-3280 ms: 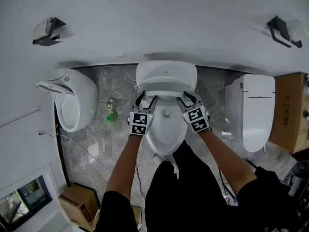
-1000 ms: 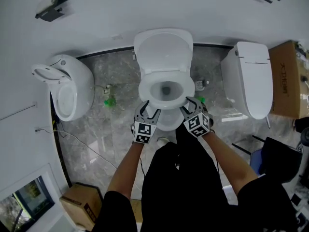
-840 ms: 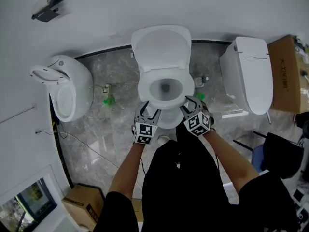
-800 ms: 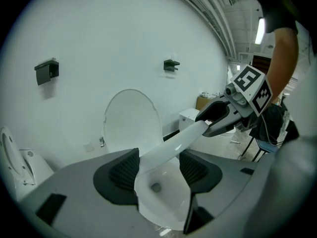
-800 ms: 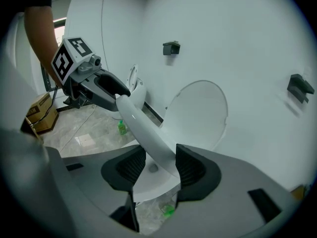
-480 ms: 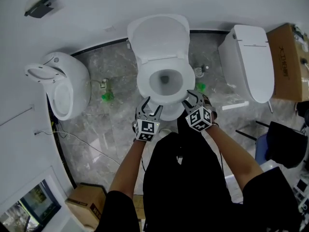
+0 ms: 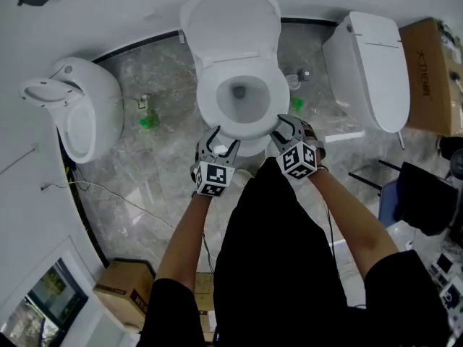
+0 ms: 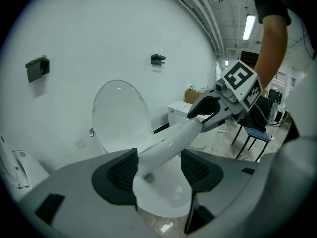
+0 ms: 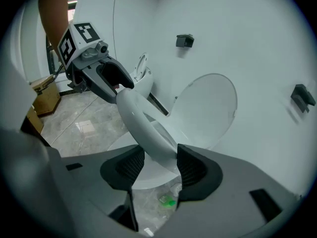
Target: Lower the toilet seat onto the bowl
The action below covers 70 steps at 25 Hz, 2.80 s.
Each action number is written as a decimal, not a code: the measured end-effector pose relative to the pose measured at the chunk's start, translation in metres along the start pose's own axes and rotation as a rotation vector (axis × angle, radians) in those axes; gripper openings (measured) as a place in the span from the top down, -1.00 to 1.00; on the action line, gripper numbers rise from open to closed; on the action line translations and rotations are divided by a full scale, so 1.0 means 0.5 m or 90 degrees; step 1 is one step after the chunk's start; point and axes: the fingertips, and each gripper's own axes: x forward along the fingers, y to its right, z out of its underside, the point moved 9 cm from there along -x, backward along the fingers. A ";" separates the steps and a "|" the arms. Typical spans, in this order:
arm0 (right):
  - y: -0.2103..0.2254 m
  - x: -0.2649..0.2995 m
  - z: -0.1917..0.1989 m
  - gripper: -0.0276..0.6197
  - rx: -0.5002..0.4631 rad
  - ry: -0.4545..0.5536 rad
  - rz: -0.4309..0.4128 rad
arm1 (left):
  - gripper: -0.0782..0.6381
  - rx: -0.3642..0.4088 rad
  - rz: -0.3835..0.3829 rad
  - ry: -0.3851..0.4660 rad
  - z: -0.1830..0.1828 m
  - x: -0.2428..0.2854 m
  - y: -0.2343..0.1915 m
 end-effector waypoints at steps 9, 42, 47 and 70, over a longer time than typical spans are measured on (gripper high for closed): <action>-0.044 0.015 0.041 0.26 -0.004 -0.006 0.006 | 0.01 0.012 0.008 -0.027 0.045 0.008 0.031; -0.178 0.116 0.199 0.06 -0.025 -0.042 -0.116 | -0.13 -0.041 0.047 -0.071 0.257 0.073 0.122; -0.202 0.140 0.236 0.05 -0.035 -0.046 -0.124 | -0.13 -0.032 0.039 -0.074 0.295 0.088 0.139; -0.270 0.273 0.338 0.05 0.010 -0.135 -0.161 | -0.04 -0.054 0.080 -0.126 0.463 0.193 0.157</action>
